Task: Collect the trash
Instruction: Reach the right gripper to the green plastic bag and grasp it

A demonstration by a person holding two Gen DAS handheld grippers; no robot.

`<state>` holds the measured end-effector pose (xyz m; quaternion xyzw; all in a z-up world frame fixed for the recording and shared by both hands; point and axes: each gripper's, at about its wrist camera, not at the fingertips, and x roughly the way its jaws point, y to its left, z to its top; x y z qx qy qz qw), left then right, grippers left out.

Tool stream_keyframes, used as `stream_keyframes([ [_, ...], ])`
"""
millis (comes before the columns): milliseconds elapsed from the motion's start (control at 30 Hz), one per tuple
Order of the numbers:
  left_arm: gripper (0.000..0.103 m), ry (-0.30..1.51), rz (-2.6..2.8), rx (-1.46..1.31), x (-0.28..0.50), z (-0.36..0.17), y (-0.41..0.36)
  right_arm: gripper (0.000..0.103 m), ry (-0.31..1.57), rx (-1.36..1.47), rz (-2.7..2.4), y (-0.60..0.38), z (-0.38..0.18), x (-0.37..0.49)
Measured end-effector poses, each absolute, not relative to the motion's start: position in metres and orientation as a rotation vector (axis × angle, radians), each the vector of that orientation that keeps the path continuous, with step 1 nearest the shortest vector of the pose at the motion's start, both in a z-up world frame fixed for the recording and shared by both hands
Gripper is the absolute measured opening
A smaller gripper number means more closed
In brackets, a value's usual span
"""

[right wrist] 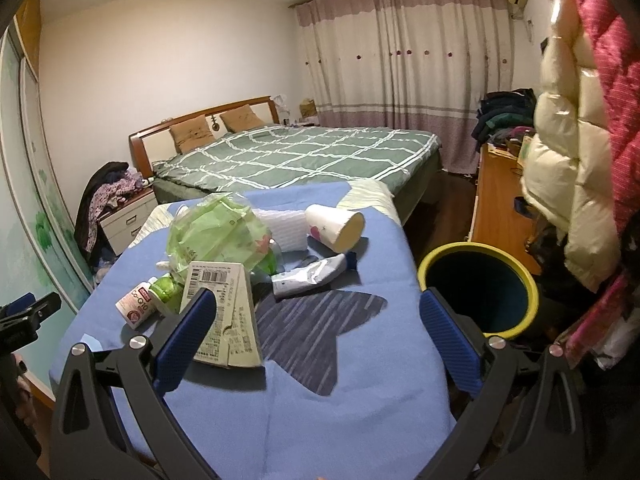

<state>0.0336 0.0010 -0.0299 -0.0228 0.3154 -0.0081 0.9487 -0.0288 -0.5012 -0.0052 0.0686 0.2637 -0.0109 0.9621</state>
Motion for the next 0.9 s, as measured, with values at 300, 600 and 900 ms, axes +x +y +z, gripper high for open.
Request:
stream_keyframes([
  [300,0.099,0.668,0.001,-0.048,0.061,-0.044,0.003,0.097,0.603,0.112,0.061,-0.47,-0.017,0.047],
  [600,0.099,0.673,0.009,-0.048,0.084,-0.052,0.009,0.097,0.643,0.1,0.137,-0.421,-0.021,0.13],
  [900,0.099,0.71,-0.013,-0.061,0.099,-0.063,0.01,0.097,0.725,0.037,0.099,-0.377,-0.033,0.209],
])
